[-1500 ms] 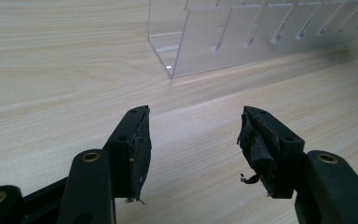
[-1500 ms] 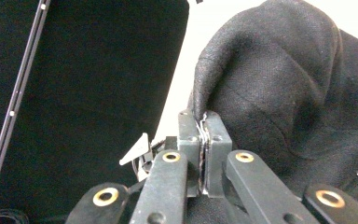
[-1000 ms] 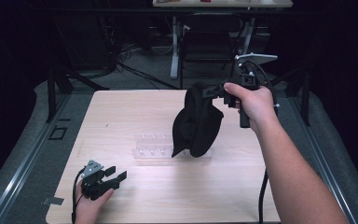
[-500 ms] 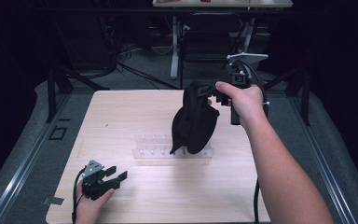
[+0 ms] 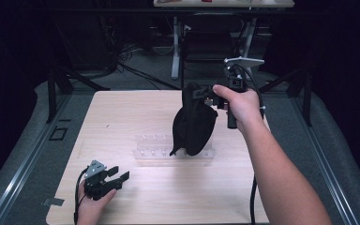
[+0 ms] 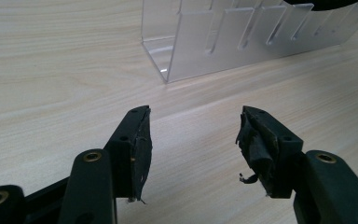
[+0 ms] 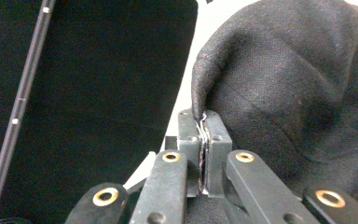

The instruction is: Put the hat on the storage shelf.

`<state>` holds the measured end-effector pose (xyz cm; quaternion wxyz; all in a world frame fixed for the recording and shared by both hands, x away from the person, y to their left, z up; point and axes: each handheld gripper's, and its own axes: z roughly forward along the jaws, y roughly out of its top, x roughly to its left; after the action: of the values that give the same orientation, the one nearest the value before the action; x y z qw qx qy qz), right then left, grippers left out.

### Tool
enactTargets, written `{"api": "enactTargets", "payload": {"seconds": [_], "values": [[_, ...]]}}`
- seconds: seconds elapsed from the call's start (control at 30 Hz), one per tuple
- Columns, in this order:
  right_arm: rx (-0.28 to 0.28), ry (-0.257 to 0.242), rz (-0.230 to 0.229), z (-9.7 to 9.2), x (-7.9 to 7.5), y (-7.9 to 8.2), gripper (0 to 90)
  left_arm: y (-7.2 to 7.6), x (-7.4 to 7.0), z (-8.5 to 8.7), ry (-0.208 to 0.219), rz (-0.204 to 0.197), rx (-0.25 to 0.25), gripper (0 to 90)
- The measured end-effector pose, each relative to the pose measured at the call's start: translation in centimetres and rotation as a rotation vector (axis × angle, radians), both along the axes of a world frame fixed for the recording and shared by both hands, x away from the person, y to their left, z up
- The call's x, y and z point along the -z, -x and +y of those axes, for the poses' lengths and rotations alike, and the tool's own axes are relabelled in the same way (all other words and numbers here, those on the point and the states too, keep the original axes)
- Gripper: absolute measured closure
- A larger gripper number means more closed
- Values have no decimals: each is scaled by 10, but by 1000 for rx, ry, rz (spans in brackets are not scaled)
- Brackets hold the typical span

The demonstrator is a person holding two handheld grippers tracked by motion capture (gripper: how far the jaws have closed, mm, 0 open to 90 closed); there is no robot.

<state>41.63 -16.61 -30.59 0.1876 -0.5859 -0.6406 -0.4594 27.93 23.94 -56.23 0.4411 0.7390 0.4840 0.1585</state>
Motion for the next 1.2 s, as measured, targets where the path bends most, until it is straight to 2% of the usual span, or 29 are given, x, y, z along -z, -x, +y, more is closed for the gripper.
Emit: {"api": "enactTargets", "payload": {"seconds": [0.1, 0.23, 0.3, 0.43, 0.47, 0.53, 0.57, 0.6, 0.77, 0.97, 1.2], "values": [[-12, -9, -7, 2, 2, 0, 883, 0, 0, -2, 7, -11, 0, 446], [-14, -45, -5, 3, 7, -1, 882, 0, -5, -7, 23, -27, 12, 448], [-16, -69, -3, 4, 9, -2, 883, 1, -12, -12, 43, -45, 30, 448], [-15, -79, -4, 7, 9, -3, 882, 1, -21, -20, 54, -65, 52, 457], [-14, -86, -6, 10, 9, -3, 883, 0, -28, -25, 60, -81, 76, 459], [-18, -93, -5, 13, 10, -3, 883, -2, -34, -31, 56, -111, 94, 469], [-18, -93, -5, 13, 10, -3, 883, -2, -34, -31, 56, -111, 94, 470], [-21, -95, -7, 16, 10, -3, 883, -5, -39, -38, 58, -133, 108, 470], [-27, -101, -5, 21, 10, -4, 882, -12, -47, -54, 40, -166, 128, 479], [-26, -84, -8, 19, 8, -2, 882, -17, -54, -71, 35, -175, 160, 493], [-34, -115, -6, 27, 11, -3, 882, -18, -63, -89, 36, -190, 210, 529]]}}
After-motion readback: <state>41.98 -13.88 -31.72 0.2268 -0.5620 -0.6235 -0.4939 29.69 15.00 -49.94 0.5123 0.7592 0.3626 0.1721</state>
